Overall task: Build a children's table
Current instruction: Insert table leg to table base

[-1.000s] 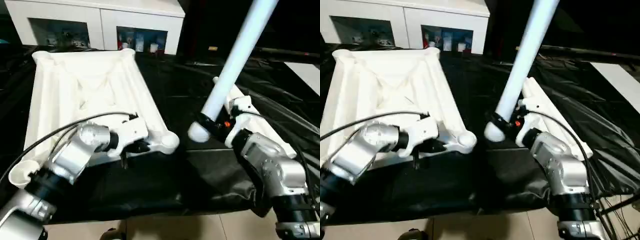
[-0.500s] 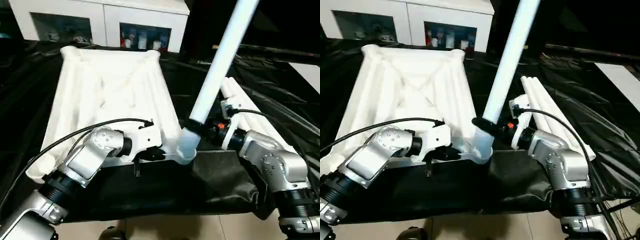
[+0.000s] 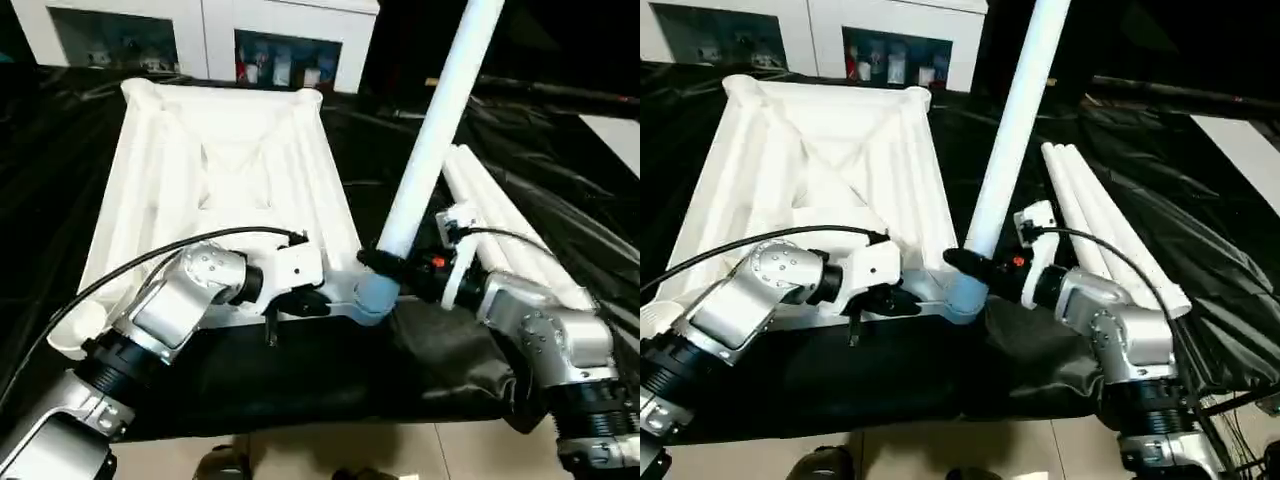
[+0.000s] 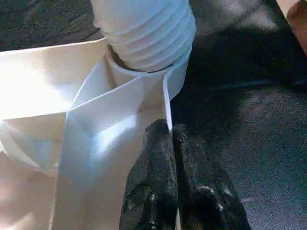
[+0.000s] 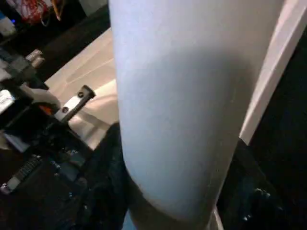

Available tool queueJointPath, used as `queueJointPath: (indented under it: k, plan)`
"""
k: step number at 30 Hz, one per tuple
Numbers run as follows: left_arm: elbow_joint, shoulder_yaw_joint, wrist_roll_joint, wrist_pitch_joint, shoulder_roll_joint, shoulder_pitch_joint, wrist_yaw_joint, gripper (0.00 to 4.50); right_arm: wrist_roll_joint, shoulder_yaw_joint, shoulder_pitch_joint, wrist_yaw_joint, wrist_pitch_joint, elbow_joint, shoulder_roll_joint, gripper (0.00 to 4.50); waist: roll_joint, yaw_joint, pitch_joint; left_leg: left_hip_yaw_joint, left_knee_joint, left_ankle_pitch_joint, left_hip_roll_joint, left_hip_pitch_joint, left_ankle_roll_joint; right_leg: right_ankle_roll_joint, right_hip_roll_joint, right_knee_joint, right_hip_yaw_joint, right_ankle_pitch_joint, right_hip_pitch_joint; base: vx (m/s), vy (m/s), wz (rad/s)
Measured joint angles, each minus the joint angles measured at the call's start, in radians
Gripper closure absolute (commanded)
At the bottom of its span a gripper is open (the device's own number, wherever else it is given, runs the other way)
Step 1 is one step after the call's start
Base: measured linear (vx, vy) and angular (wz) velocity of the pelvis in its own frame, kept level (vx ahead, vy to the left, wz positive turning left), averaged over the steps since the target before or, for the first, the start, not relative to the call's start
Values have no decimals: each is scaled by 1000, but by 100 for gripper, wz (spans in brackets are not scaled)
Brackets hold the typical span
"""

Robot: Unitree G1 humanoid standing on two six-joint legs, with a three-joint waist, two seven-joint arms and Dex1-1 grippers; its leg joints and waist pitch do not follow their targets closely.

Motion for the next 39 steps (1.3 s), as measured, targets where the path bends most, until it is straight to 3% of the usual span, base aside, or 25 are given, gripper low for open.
queueJointPath:
  k: [12,22,28,39]
  plan:
    - [-6,3,3,14,8,-8,-14,450,0,-22,-3,4,-75,68,48,263,3,-2,2,0,-8,0,-1,2,-1,0,0,-3,0,0,0,0,0,0]
    - [-7,9,0,-2,18,-9,-26,450,21,-54,92,6,-218,39,107,264,23,-1,13,0,-17,0,-2,6,-1,-4,0,-14,0,2,2,0,0,0]
    - [-6,9,0,-7,25,-10,-33,450,-3,-41,134,6,-321,19,132,264,42,0,11,0,-25,3,-3,6,-5,-9,1,-14,-1,6,2,0,0,0]
    - [2,8,1,-13,22,-13,-36,450,-93,6,188,-1,-499,-5,143,264,47,1,11,0,-28,3,-4,7,-5,-9,1,-15,0,6,2,0,0,0]
